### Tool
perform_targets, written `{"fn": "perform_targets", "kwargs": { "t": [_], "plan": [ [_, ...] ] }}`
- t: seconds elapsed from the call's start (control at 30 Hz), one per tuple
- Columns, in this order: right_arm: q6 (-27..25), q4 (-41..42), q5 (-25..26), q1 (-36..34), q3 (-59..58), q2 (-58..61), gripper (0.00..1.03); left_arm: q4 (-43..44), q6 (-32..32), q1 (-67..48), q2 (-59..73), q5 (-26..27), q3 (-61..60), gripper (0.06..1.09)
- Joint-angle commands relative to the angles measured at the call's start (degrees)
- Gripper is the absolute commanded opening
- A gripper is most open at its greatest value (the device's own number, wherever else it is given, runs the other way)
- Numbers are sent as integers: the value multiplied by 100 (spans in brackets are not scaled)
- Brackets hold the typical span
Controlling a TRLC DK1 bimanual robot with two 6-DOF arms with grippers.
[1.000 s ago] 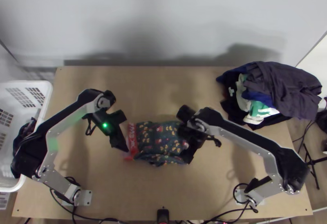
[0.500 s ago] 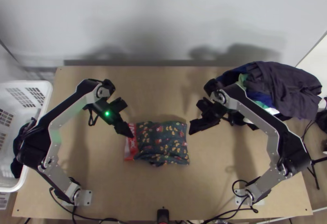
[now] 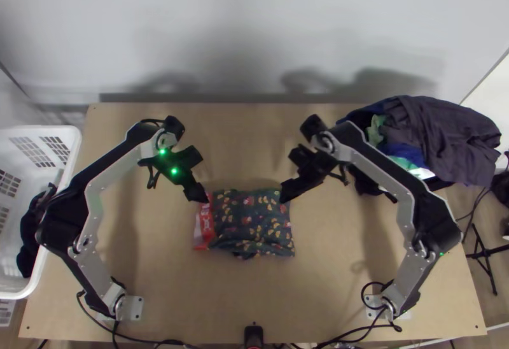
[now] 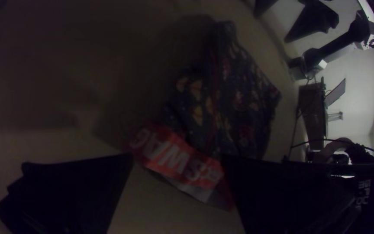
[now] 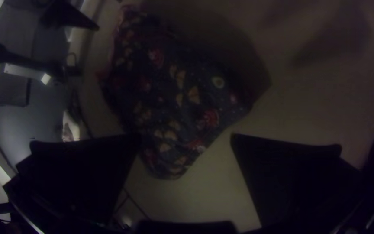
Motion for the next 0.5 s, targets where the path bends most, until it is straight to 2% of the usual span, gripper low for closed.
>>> {"fn": "perform_targets", "kwargs": {
  "t": [0.0,0.23,0.47],
  "plan": [
    [-314,7,123,432,351,460,96,241,11,-150,119,-234,272,104],
    [-692,16,211,564,703,829,96,109,-24,-458,93,-190,334,104],
    [-1052,16,334,520,1169,1322,96,-392,-33,-739,84,-5,958,104]
  ]
}}
